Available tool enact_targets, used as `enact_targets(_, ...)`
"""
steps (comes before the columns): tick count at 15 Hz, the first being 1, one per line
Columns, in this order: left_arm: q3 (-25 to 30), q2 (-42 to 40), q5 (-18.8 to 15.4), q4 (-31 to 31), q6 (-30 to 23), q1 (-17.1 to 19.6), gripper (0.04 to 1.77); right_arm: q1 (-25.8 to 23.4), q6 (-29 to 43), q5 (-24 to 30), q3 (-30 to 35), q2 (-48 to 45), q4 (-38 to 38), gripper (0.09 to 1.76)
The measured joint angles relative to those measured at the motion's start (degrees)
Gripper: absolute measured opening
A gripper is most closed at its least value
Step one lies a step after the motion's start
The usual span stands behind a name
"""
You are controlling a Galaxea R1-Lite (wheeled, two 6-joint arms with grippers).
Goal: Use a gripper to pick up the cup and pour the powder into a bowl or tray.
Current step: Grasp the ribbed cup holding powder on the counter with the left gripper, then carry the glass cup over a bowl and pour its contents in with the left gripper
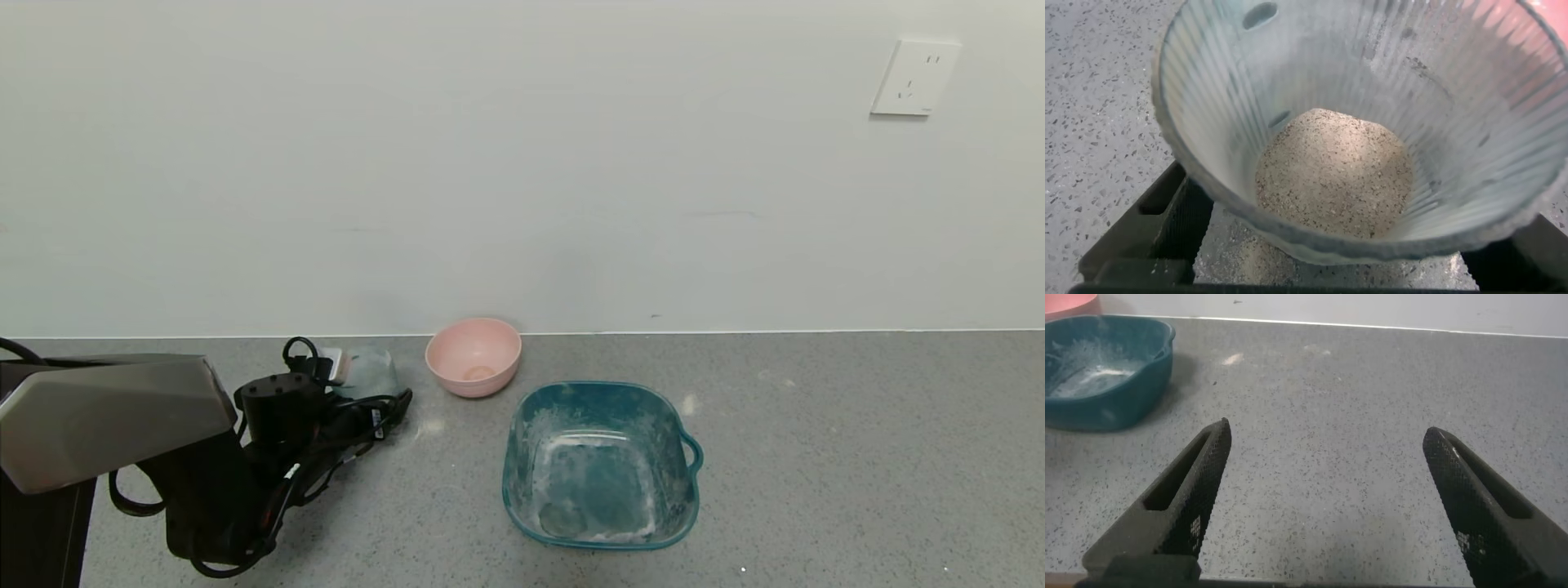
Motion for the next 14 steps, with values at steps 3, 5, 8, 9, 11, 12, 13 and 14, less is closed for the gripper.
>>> enact_targets(3,-0.20,0.00,0.02,0.00,0.00,0.00,1.71,0.00,0.00,0.00,0.00,0.00,0.00,1.71)
enact_targets(5,-0.44,0.04,0.05,0.24,0.05,0.06,1.37,0.00,-0.02,0.00,0.00,0.00,0.00,1.71)
enact_targets(8,-0.61,0.06,0.02,0.49,0.05,0.09,1.32,0.00,0.00,0.00,0.00,0.00,0.02,1.71)
enact_targets(9,-0.61,0.04,0.02,0.50,0.05,0.09,1.31,0.00,0.02,0.00,0.00,0.00,0.00,1.71)
enact_targets(11,-0.57,0.00,0.02,0.52,0.05,0.09,1.31,0.00,0.02,0.00,0.00,0.00,0.00,1.71)
enact_targets(12,-0.55,-0.05,0.02,0.52,0.06,0.09,1.31,0.00,0.02,0.00,0.00,0.00,0.00,1.71)
enact_targets(13,-0.52,-0.05,0.02,0.55,0.06,0.09,1.31,0.00,0.02,0.00,0.00,0.00,0.00,1.71)
enact_targets(14,-0.52,-0.05,0.02,0.55,0.06,0.09,1.31,0.00,0.02,0.00,0.00,0.00,0.02,1.71)
